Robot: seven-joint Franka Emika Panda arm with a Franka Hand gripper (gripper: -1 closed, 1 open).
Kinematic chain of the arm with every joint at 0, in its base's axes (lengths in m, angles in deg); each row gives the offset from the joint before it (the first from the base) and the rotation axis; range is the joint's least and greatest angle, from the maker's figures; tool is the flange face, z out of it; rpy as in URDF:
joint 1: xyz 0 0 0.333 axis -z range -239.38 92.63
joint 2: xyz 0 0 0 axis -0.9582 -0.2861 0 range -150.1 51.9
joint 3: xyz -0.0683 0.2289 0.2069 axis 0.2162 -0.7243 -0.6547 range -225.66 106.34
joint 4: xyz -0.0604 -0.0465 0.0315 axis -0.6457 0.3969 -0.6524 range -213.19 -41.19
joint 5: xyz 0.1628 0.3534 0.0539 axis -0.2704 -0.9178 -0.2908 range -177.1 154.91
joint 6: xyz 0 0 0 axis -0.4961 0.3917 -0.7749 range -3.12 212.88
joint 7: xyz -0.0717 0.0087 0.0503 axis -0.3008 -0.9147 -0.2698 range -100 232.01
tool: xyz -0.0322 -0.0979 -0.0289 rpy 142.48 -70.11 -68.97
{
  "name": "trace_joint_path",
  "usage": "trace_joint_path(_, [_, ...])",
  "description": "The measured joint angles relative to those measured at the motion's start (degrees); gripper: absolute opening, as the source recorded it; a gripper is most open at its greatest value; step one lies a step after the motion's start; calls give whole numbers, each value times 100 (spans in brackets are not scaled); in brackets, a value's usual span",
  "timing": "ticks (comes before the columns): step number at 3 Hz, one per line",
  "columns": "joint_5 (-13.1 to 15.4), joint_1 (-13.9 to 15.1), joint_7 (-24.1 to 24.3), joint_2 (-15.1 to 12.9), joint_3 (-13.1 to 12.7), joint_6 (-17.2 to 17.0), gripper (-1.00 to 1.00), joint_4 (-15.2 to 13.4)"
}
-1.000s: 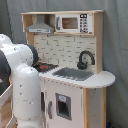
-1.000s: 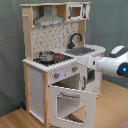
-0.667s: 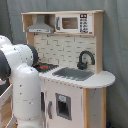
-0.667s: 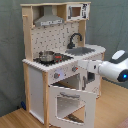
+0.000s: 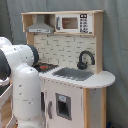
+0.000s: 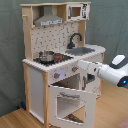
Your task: Play with the kitchen
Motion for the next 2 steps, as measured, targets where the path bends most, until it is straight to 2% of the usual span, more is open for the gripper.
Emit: trace_joint_path(2, [84, -5, 1095, -3, -37, -184, 100, -462])
